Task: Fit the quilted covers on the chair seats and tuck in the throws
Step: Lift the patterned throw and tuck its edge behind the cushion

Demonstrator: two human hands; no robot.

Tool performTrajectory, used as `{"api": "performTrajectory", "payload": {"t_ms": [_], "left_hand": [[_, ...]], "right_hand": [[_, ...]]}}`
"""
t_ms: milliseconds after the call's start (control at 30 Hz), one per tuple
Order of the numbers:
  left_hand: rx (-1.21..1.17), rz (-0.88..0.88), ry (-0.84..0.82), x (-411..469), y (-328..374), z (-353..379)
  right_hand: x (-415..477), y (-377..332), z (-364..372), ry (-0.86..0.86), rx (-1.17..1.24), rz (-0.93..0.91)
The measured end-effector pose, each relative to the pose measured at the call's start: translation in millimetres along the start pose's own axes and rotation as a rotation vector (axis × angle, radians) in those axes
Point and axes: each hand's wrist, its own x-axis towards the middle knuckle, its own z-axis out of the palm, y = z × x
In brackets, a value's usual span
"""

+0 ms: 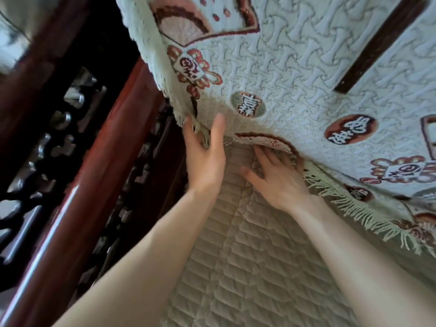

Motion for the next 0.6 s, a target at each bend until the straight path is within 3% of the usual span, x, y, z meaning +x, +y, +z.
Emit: {"api": "performTrajectory", "payload": {"t_ms": [133, 367, 500, 600], "left_hand": [[-0.088, -0.132, -0.029, 7, 13, 8], [-0.104, -0.115, -0.149, 39, 19, 10], [-0.082, -0.025, -0.068, 24, 3, 3], [-0.143, -0.088, -0.051, 18, -4, 8]], "right_hand": [[-4, 0, -3, -0.014, 0.012, -0.009], [1, 1, 3, 0.005, 0.02, -0.009], [2, 1, 4, 0.005, 0.016, -0.001], [1, 1, 2, 0.002, 0.029, -0.001]]}}
